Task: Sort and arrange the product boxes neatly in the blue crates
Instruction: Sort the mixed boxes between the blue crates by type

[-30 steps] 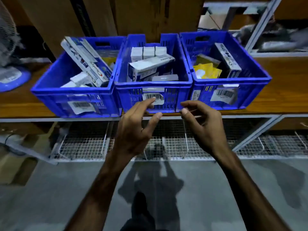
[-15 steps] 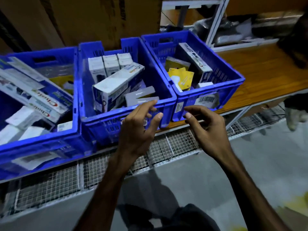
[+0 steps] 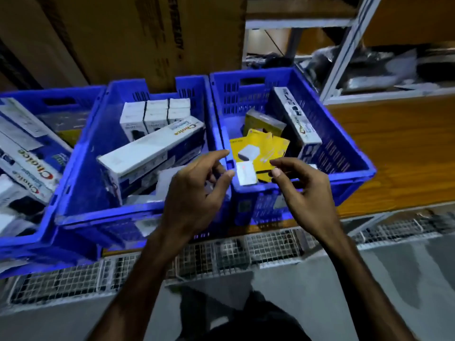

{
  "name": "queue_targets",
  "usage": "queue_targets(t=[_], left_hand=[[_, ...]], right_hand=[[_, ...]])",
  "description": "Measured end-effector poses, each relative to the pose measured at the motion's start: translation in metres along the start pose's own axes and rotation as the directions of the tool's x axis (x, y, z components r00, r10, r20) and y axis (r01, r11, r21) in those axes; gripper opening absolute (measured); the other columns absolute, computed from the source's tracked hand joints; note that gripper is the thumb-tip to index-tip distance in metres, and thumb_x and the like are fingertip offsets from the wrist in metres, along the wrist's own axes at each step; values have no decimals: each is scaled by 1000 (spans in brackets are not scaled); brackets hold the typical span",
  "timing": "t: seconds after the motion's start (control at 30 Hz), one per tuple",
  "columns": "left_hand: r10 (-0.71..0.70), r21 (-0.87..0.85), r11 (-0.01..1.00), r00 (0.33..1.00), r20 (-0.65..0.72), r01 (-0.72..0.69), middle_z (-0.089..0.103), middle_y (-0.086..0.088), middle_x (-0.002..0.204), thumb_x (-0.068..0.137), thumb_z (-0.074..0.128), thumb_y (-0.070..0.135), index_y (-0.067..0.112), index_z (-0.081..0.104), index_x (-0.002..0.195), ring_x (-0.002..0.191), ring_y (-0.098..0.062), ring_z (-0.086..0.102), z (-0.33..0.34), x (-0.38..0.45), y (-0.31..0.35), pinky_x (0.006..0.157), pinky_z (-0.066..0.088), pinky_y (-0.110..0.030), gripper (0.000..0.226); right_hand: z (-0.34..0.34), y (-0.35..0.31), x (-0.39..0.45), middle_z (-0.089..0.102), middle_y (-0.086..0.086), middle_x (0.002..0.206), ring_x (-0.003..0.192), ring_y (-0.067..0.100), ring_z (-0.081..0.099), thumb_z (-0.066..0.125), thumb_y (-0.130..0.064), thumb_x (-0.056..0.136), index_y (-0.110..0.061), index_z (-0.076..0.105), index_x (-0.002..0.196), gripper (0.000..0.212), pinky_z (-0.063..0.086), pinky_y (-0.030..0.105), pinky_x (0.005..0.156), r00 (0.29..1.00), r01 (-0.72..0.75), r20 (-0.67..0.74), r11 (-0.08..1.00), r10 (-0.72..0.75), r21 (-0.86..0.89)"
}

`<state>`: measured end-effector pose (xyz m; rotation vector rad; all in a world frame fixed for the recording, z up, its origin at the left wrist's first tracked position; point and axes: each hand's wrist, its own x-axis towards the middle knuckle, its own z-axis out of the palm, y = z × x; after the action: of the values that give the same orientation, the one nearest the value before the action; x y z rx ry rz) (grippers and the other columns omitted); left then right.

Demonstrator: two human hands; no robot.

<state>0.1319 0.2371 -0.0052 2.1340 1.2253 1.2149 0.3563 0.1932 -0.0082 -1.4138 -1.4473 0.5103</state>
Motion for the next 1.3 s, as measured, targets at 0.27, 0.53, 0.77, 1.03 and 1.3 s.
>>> queue_targets(t=[0.27,0.53,0.77,1.03,1.3], left_hand=[[-13,158,987,999,-53,21,67,9,99,99,65,34,21,66,131,78,-11,62,54,61,7,72,52,-31,35],[-127,320,945,980,153,73,67,3,111,92,64,49,24,62,134,92,-17,64,77,118,-8,84,55,-37,48],[-306,525,851,783,541,-30,51,-14,145,81,85,40,16,43,154,137,-31,48,114,188,-29,113,42,-43,87],[-409,489,868,678,611,83,61,-13,138,99,64,15,12,58,140,124,-30,59,154,250,-72,102,51,-41,41],[-524,380,851,591,613,362,71,-18,100,95,64,2,2,72,98,82,-25,61,185,270,-127,78,52,-41,8]], right_hand=[[-54,61,78,77,-6,96,88,10,73,66,-28,98,-22,74,110,15,56,31,75,991,40,127,998,-46,49],[-76,111,131,75,-9,91,82,5,70,66,-28,96,-25,73,112,17,58,32,73,965,93,257,989,-61,-115],[-57,120,192,76,-4,100,91,15,72,63,-42,91,-25,69,120,35,59,43,80,888,209,456,933,-56,-293],[-28,132,261,66,3,130,122,27,59,64,-35,92,-25,59,134,43,48,39,89,828,396,556,629,71,-669],[1,153,296,69,10,117,115,30,63,64,-45,89,-21,61,122,42,22,62,113,824,403,521,414,224,-816]])
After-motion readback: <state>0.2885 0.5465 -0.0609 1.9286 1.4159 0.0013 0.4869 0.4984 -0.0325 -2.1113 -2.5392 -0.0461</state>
